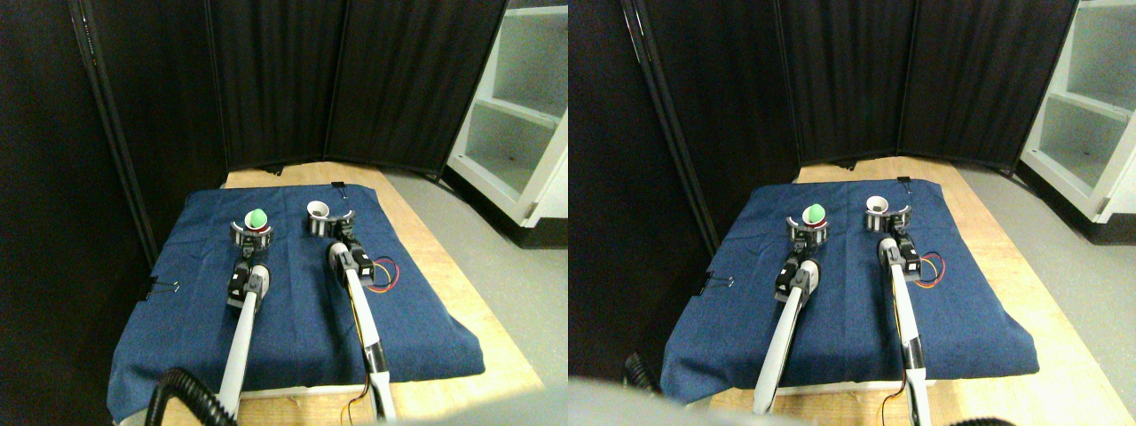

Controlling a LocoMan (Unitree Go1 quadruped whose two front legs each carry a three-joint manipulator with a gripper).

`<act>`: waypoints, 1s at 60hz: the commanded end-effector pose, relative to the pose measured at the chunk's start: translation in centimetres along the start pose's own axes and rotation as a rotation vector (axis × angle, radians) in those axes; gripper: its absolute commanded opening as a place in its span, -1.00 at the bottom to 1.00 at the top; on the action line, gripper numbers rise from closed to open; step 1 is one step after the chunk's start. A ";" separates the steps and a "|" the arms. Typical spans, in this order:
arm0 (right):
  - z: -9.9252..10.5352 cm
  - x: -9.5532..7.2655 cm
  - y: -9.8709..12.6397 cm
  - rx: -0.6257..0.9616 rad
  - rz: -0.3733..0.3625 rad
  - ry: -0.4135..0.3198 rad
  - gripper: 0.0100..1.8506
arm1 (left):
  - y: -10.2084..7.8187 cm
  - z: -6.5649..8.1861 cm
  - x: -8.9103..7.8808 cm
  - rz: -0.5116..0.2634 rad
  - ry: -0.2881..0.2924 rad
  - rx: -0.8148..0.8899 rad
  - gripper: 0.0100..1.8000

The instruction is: Pour (bimanual)

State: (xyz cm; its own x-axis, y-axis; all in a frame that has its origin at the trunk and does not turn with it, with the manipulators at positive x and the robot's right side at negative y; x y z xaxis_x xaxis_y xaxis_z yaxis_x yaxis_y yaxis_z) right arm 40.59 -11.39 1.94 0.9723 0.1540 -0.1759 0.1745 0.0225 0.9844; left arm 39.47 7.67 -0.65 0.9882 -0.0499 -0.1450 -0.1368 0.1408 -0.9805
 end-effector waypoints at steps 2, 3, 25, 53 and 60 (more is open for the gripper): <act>0.0 -1.2 1.1 0.016 0.078 0.022 0.34 | -0.7 0.7 -0.7 -0.070 -0.025 0.001 0.10; 0.0 -1.3 1.0 0.016 0.080 0.023 0.33 | -0.7 0.7 -0.7 -0.073 -0.027 0.002 0.11; -0.5 -4.7 0.4 0.047 0.120 0.078 0.29 | 0.1 1.4 -3.5 -0.149 -0.044 0.012 0.19; -0.5 -6.2 0.4 0.042 0.152 0.090 0.30 | -2.1 1.2 -5.7 -0.212 -0.151 0.010 -0.03; -0.5 -6.2 0.3 0.046 0.152 0.091 0.29 | -3.1 1.0 -5.9 -0.224 -0.178 0.020 -0.14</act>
State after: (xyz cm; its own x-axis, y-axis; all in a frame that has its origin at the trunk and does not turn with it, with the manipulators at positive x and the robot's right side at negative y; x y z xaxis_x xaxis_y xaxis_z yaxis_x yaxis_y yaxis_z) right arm 34.35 -12.07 2.75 0.9703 0.2337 -0.0625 0.0739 -0.0405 0.9964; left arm 34.21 8.97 2.03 0.9942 0.0936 0.0538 0.0371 0.1715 -0.9845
